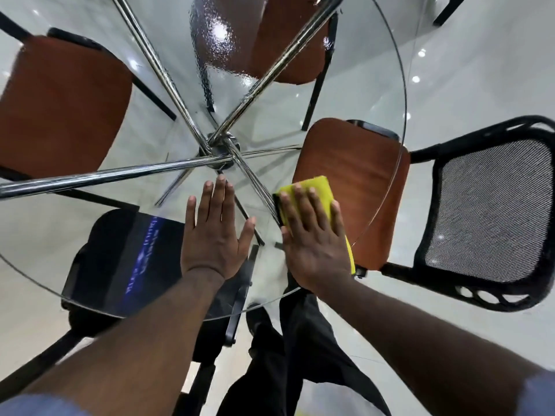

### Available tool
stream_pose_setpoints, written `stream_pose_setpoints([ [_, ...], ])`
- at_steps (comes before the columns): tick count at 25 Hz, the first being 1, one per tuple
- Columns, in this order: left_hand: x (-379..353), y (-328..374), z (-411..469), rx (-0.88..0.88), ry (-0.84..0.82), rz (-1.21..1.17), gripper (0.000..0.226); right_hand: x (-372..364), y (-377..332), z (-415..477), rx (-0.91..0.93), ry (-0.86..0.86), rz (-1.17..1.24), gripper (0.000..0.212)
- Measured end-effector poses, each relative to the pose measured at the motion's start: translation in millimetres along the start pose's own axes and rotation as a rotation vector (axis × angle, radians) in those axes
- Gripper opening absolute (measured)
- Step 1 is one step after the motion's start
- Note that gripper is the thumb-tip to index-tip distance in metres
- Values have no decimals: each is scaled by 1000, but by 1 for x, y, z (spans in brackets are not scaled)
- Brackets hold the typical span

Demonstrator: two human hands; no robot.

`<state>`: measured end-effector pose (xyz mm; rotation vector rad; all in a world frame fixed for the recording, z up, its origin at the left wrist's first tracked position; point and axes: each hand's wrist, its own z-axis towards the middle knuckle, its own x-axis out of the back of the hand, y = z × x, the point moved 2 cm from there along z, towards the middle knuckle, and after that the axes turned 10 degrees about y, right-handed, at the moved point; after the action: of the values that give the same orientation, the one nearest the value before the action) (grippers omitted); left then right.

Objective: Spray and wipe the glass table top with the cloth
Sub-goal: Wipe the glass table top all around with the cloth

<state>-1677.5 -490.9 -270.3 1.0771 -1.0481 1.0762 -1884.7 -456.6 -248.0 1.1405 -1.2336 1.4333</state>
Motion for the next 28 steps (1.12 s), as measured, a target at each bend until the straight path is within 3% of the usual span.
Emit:
stream_pose_setpoints([
  [2,-1,0,1,3,17,2,80,3,-1,13,148,4,48,64],
  [6,-1,1,0,11,24,28,81,1,20,30,219,43,40,61],
  [11,-2,1,0,18,-1,26,81,2,70,85,390,-56,34,63],
  [13,-1,0,1,24,-2,26,81,3,91,112,213,-17,18,64],
  [16,-1,0,0,15,12,27,81,3,92,135,-386,93,71,64],
  [18,-1,-1,0,14,9,26,81,-2,56,140,-621,78,98,64],
  [19,-1,0,0,17,9,25,81,-5,31,141,-565,44,96,65],
  [20,-1,0,1,20,10,26,81,-10,7,140,-387,17,87,64],
  [22,0,0,1,24,9,26,81,-20,-24,138,134,-3,83,63],
  [24,0,0,2,23,1,27,81,-20,-15,163,449,-24,112,62],
  [26,0,0,2,22,3,31,81,-14,11,191,468,-46,104,62],
  [28,0,-1,3,23,-4,35,82,-8,38,205,302,-18,68,63],
])
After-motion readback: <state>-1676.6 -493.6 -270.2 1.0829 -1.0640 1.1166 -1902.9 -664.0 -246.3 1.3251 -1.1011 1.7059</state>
